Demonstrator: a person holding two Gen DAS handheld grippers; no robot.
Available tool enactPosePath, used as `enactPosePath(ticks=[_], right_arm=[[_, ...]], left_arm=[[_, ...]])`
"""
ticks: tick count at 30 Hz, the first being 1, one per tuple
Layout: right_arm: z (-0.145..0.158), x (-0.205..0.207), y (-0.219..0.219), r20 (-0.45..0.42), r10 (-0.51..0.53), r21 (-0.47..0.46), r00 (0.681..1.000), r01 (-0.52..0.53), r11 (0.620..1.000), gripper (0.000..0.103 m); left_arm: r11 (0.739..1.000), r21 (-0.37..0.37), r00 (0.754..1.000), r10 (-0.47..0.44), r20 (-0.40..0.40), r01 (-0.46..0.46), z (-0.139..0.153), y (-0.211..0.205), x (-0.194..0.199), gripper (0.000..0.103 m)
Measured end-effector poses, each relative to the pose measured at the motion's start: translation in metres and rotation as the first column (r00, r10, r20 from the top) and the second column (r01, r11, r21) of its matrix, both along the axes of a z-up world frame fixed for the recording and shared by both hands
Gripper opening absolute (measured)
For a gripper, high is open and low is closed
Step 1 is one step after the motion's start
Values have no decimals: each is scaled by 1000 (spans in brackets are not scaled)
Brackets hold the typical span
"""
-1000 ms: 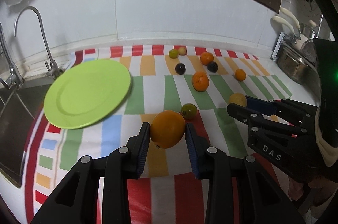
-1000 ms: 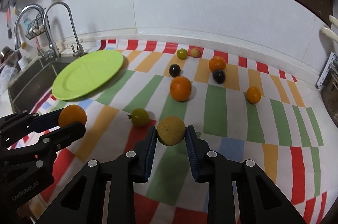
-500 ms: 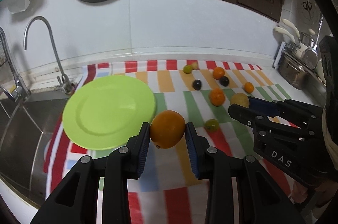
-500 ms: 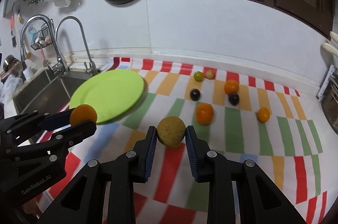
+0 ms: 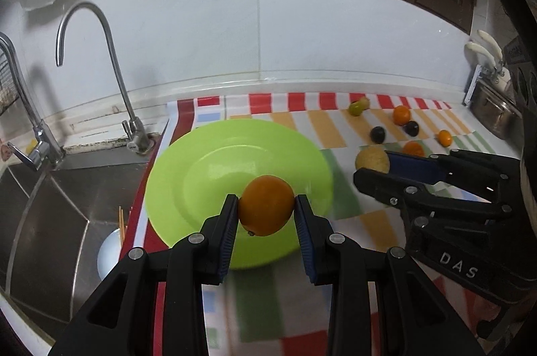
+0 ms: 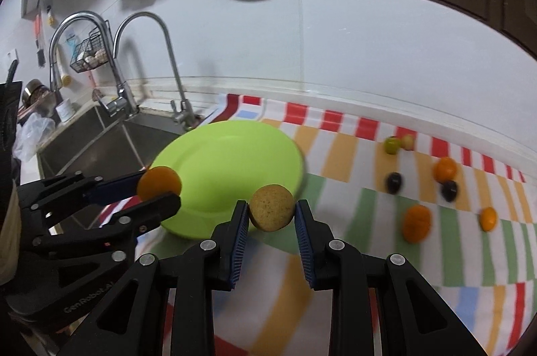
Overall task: Organize fruits
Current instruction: 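Carry the orange in the left gripper while the right carries the yellow fruit over the green plate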
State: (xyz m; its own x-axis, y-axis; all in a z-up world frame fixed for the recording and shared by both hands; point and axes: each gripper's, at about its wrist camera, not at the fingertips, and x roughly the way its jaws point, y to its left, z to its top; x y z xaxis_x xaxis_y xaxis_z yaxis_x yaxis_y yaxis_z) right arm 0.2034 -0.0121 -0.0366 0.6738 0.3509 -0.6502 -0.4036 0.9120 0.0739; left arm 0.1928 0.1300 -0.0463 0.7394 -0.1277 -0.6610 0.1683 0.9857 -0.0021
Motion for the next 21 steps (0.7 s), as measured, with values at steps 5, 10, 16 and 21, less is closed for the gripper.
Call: enactPosePath(ticks=[5, 10, 16, 21], right_arm=[[-15, 19, 30, -22, 33, -18, 999, -34, 999, 29], [-29, 38, 49, -66, 35, -15, 997, -36, 999, 30], [-37, 50, 64, -74, 23, -36, 997, -26, 999, 29], [-42, 54, 65, -92, 5, -31, 996, -8, 999, 30]], left_arm=[[1000, 11, 999, -5, -33, 5, -14, 20, 20, 33], [1000, 11, 998, -9, -66, 9, -28, 34, 35, 33], [1000, 0, 996, -19, -93, 19, -38, 46, 45, 34], [1000, -5, 995, -19, -98, 18, -41, 50, 48, 37]])
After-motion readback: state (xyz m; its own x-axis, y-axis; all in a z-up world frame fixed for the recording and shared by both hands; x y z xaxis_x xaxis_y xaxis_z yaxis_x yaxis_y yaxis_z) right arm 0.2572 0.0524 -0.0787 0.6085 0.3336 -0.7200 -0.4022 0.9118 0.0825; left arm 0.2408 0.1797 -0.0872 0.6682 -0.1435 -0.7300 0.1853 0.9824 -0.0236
